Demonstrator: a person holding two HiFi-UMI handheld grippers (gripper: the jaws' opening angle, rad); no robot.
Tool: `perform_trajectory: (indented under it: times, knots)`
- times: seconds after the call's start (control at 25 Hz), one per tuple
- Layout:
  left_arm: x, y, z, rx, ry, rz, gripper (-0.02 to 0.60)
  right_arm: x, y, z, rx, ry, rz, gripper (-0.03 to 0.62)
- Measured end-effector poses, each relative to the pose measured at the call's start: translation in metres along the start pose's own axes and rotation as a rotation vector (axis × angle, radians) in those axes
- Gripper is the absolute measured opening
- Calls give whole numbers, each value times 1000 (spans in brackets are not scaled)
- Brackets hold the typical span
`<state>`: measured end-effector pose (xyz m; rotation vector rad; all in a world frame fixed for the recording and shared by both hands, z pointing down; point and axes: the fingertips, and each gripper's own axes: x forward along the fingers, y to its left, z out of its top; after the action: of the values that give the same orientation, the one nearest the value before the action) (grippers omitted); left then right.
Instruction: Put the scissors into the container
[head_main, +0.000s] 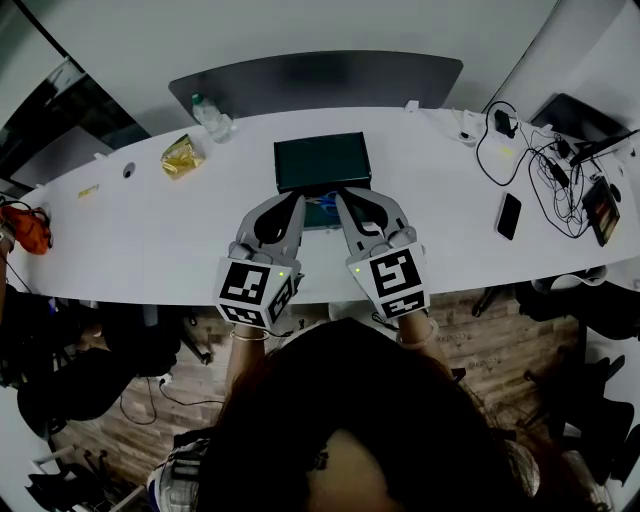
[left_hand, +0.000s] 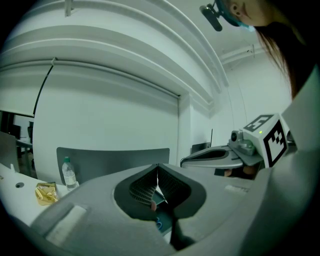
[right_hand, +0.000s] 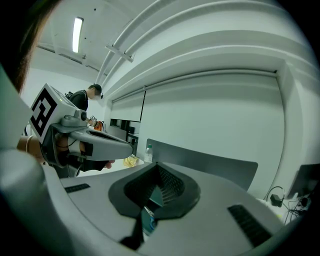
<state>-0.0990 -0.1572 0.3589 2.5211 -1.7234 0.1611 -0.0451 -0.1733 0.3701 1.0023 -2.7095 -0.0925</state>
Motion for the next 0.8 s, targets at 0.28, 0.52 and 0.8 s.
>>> perform_trajectory:
  times: [0.28,0.52,0.8]
  knots:
    - [4,2,0,0,4,-1,14,4,-2,1,3,6,1,6]
    - [7,4,-3,-13,12,1,14,8,-3,0,-2,7,11,6]
    - [12,4,-2,-7,9,-5,14,11,-5,1,-2,10,15,6]
